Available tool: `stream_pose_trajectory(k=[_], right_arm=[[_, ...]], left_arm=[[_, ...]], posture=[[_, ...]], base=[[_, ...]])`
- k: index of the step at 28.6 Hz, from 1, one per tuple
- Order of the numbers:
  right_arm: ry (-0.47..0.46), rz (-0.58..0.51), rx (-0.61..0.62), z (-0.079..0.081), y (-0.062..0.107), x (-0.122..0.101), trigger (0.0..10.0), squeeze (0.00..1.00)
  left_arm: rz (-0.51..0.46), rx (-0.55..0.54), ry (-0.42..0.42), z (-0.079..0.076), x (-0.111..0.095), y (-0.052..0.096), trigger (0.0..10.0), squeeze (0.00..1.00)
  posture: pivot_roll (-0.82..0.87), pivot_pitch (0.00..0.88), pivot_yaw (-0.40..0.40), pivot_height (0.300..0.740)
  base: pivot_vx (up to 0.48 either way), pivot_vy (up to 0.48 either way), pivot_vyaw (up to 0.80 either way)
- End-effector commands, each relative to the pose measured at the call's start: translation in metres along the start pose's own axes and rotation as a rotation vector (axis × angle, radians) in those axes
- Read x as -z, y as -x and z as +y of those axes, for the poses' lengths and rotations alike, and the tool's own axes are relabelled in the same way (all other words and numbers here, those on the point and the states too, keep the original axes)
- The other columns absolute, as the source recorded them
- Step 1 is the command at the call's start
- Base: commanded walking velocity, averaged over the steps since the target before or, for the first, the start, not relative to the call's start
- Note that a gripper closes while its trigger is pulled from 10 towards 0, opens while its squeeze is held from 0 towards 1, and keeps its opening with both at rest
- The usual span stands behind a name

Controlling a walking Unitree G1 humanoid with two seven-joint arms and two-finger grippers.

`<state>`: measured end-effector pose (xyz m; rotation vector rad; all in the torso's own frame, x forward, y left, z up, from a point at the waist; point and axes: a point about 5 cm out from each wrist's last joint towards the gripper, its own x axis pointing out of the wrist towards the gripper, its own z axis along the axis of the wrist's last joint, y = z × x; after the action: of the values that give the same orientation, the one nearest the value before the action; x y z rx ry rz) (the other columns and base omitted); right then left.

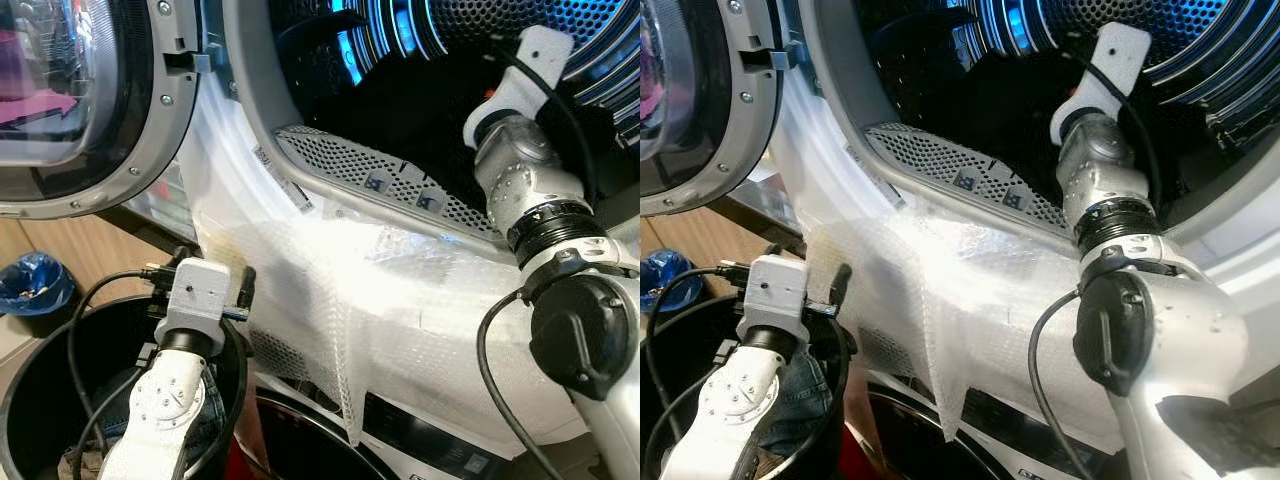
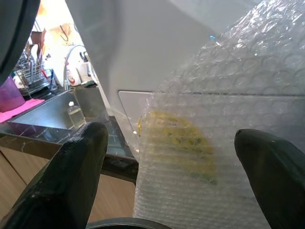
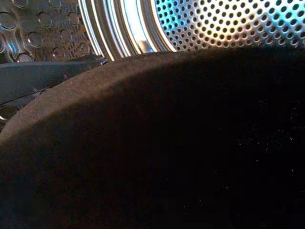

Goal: Clothes washing

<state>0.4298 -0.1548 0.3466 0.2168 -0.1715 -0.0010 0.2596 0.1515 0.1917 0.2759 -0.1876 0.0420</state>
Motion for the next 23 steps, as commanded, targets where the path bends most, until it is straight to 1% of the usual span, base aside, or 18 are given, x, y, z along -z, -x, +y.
stream_pose_trajectory(k=[1,3,6,7,8,9,10,11,12,13,15,16,17,18,21,22,23], right_arm=[[-0.01,0.055,0.007,-0.004,0.001,0.01,10.0,0.0],[-0.025,0.053,0.003,-0.004,0.0,0.007,10.0,0.0],[-0.005,0.064,-0.017,-0.005,0.0,-0.002,10.0,0.0],[0.018,0.074,-0.037,-0.005,0.0,-0.003,10.0,0.21],[0.038,0.081,-0.044,-0.007,0.0,-0.005,10.0,0.94],[0.056,0.08,-0.044,-0.008,0.0,-0.006,10.0,1.0],[0.07,0.078,-0.044,-0.009,0.0,-0.007,10.0,1.0],[0.101,0.087,-0.074,-0.009,0.0,-0.01,10.0,1.0],[0.101,0.087,-0.074,-0.009,0.0,-0.01,10.0,1.0],[0.157,0.089,-0.111,-0.009,0.001,-0.014,10.0,1.0],[0.189,0.09,-0.138,-0.009,0.001,-0.016,10.0,1.0],[0.202,0.075,-0.178,-0.008,0.001,-0.024,10.0,1.0],[0.207,0.071,-0.192,-0.008,0.002,-0.026,10.0,1.0],[0.204,0.063,-0.242,-0.006,0.002,-0.031,10.0,1.0],[0.169,0.049,-0.346,0.0,0.005,-0.042,10.0,1.0],[0.158,0.049,-0.36,0.001,0.006,-0.044,10.0,1.0],[0.148,0.05,-0.377,0.001,0.007,-0.046,10.0,0.89]], left_arm=[[0.013,0.018,-0.002,-0.003,0.002,0.0,10.0,0.0],[0.016,0.017,0.001,-0.004,0.002,0.0,10.0,0.0],[0.02,0.025,0.007,-0.006,0.003,-0.001,10.0,0.0],[0.024,0.029,0.012,-0.007,0.004,-0.001,10.0,0.0],[0.029,0.032,0.017,-0.009,0.006,-0.001,10.0,0.0],[0.03,0.036,0.018,-0.011,0.006,-0.001,10.0,0.0],[0.03,0.038,0.019,-0.011,0.006,-0.002,10.0,0.0],[0.029,0.044,0.024,-0.013,0.006,-0.002,10.0,0.0],[0.029,0.044,0.024,-0.013,0.006,-0.002,10.0,0.0],[0.029,0.048,0.027,-0.015,0.006,-0.003,10.0,0.0],[0.029,0.049,0.03,-0.016,0.005,-0.002,10.0,0.0],[0.034,0.047,0.036,-0.016,0.007,-0.002,10.0,0.0],[0.036,0.047,0.037,-0.016,0.008,-0.002,10.0,0.0],[0.038,0.047,0.042,-0.018,0.009,-0.002,10.0,0.0],[0.039,0.048,0.053,-0.021,0.01,-0.004,10.0,0.0],[0.039,0.049,0.056,-0.022,0.01,-0.004,10.0,0.0],[0.039,0.051,0.059,-0.023,0.01,-0.005,10.0,0.0]], posture=[[0.15,0.066,-0.099,0.74],[0.14,0.066,-0.1,0.74],[0.12,0.068,-0.106,0.74],[0.09,0.068,-0.107,0.74],[0.09,0.069,-0.109,0.74],[0.09,0.069,-0.109,0.74],[0.09,0.069,-0.109,0.74],[0.07,0.071,-0.113,0.74],[0.07,0.071,-0.113,0.74],[0.06,0.069,-0.118,0.74],[0.06,0.069,-0.119,0.74],[0.04,0.069,-0.126,0.74],[0.04,0.069,-0.126,0.74],[0.03,0.068,-0.13,0.74],[0.02,0.065,-0.134,0.74],[0.01,0.062,-0.135,0.74],[0.01,0.063,-0.137,0.74]], base=[[0.0,0.0,0.0],[0.0,0.0,0.0],[0.0,0.0,0.0],[0.0,0.0,0.0],[0.0,0.0,0.0],[0.0,0.0,0.0],[0.0,0.0,0.0],[0.0,0.0,0.0],[0.0,0.0,0.0],[0.0,0.0,0.0],[0.0,0.0,0.0],[0.0,0.0,0.0],[0.0,0.0,0.0],[0.0,0.0,0.0],[0.0,0.0,0.0],[0.0,0.0,0.0],[0.0,0.0,0.0]])
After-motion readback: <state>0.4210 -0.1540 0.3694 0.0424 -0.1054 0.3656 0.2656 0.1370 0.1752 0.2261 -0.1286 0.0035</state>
